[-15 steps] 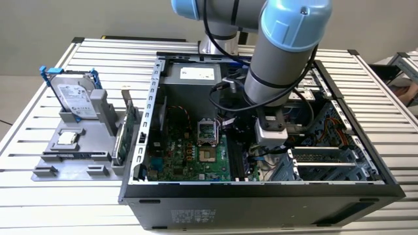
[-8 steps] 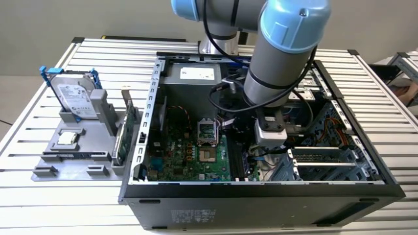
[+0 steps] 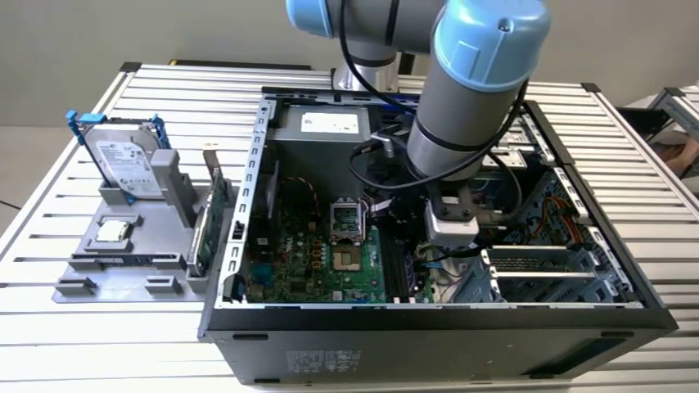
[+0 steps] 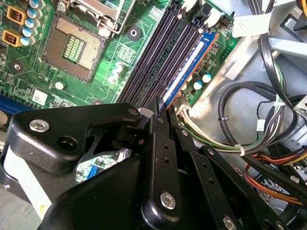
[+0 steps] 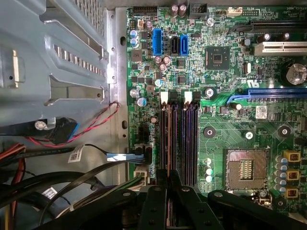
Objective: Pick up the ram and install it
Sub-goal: 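Insert the ram into the slot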
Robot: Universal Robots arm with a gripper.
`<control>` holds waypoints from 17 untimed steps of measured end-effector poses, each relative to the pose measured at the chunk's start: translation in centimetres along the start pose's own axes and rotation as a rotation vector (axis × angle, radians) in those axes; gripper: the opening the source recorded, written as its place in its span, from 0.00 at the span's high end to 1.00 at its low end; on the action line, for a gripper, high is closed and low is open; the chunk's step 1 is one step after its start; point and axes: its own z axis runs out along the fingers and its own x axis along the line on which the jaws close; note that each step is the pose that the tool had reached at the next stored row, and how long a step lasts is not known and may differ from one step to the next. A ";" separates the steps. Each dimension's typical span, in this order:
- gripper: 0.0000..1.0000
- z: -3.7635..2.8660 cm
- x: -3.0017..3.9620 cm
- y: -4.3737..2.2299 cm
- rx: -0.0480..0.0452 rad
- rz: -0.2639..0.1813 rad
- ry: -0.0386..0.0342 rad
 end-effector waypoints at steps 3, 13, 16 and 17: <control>1.00 0.05 0.00 -0.06 0.0002 0.000 0.0001; 1.00 0.23 -0.02 -0.32 -0.0003 0.000 0.0000; 1.00 0.26 -0.01 -0.35 0.0003 0.000 0.0000; 1.00 0.26 -0.01 -0.35 0.0003 0.000 0.0000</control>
